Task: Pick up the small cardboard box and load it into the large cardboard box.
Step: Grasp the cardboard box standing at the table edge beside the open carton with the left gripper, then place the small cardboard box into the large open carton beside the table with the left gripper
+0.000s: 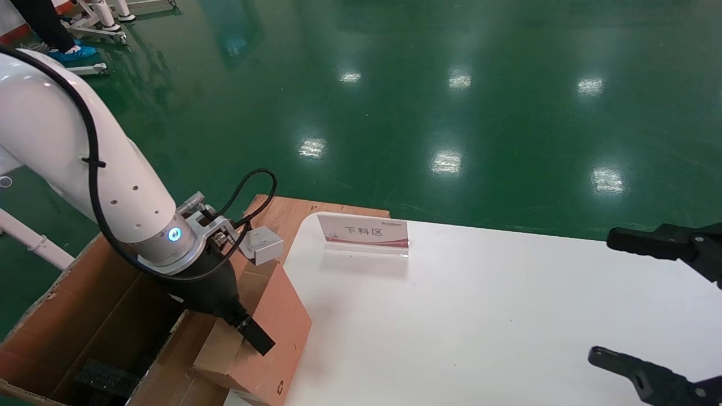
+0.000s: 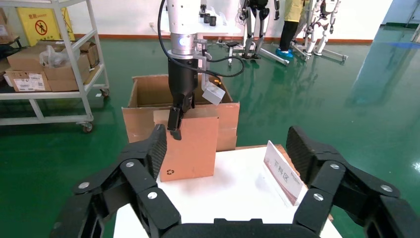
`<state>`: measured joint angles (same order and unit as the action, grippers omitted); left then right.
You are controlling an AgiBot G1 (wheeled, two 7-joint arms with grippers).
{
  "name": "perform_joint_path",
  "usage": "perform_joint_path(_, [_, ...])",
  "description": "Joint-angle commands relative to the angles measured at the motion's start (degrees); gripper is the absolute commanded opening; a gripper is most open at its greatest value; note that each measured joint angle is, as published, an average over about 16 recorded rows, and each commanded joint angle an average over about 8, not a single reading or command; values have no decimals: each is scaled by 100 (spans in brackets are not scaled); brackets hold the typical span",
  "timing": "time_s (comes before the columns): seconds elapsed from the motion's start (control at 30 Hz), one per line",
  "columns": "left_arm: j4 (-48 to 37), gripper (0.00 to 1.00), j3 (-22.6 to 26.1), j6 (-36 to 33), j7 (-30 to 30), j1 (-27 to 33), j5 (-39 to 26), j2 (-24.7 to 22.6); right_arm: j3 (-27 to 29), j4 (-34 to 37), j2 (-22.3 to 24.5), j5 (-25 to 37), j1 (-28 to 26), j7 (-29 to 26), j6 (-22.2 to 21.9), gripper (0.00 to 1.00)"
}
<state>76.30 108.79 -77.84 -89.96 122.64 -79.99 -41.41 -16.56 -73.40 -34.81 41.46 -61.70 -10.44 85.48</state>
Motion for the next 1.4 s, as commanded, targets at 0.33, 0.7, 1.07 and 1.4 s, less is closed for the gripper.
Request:
perform_joint_path(0.33, [-3,0,2,4,5,-11,-1,-6,0,0,0,0,0,0,0,0])
perform_joint_path(0.7, [26,0,-224,-109,237,404,197,263,-3,4,0,-1,-2,2,1,0])
perform_joint_path(1.07, [98,0,-778,-729,763,1867,183,680,-7,5,1,-3,-4,4,0,0])
perform_joint_path(1.4, [41,0,-704,-1312,1103,3445,-177,956,-10,5,2,-6,-5,6,-1,0])
